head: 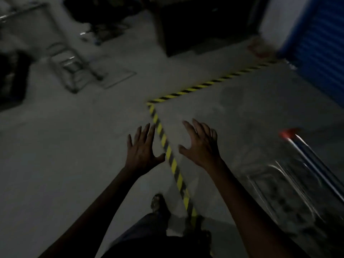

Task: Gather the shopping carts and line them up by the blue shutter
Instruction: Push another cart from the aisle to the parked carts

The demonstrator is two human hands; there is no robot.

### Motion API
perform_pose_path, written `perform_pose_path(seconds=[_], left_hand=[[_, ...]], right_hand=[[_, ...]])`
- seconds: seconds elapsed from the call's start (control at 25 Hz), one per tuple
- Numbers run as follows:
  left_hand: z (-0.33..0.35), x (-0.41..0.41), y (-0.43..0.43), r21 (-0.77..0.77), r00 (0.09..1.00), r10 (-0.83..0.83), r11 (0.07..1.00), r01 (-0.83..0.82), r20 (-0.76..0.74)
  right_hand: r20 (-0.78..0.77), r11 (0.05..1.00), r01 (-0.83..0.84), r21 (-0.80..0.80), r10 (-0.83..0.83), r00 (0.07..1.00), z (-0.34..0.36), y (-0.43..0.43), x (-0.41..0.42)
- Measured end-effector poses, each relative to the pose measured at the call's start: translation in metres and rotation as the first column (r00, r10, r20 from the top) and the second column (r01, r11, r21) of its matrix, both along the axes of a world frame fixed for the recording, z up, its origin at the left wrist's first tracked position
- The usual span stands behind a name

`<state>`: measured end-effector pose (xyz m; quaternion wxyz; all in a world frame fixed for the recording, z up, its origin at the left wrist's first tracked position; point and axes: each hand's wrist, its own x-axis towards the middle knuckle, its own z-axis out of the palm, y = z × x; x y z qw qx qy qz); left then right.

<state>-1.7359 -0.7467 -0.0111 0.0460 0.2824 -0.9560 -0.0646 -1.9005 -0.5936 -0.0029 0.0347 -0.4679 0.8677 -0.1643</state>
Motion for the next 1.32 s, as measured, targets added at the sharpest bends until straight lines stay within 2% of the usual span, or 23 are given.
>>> perform_pose_path(seconds=[0.12,0.24,0.4,0.56,0.76,1.08,1.32], left_hand=[[0.004,0.114,-0.058,0.002,0.952,0.303,0.953,-0.303,-0.050],[0.006,0.221,-0.112,0.072,0.825,0.553,0.833,-0.548,-0.120],[0.009,0.361,-0.189,0.134,0.663,0.723,0.689,-0.712,-0.194],[0.024,0.506,-0.271,0.143,0.527,0.819,0.563,-0.814,-0.226],[0.047,0.652,-0.336,0.096,0.366,0.902,0.395,-0.913,-0.230],[0.030,0.804,-0.420,0.119,0.123,0.970,0.150,-0.981,-0.209],[0.029,0.925,-0.563,0.051,-0.037,0.982,-0.028,-0.998,-0.187]], right_hand=[[0.027,0.968,-0.248,0.046,0.247,0.969,0.017,-0.100,0.077],[-0.007,0.896,-0.440,0.059,0.442,0.897,0.032,-0.198,0.168],[-0.070,0.789,-0.611,0.065,0.614,0.786,0.043,-0.325,0.307],[-0.036,0.676,-0.735,0.047,0.737,0.675,0.049,-0.445,0.460],[-0.019,0.539,-0.842,-0.030,0.842,0.540,0.062,-0.543,0.619],[-0.002,0.283,-0.958,-0.048,0.959,0.283,0.040,-0.685,0.816],[-0.015,0.092,-0.994,-0.059,0.996,0.093,0.032,-0.848,0.974]])
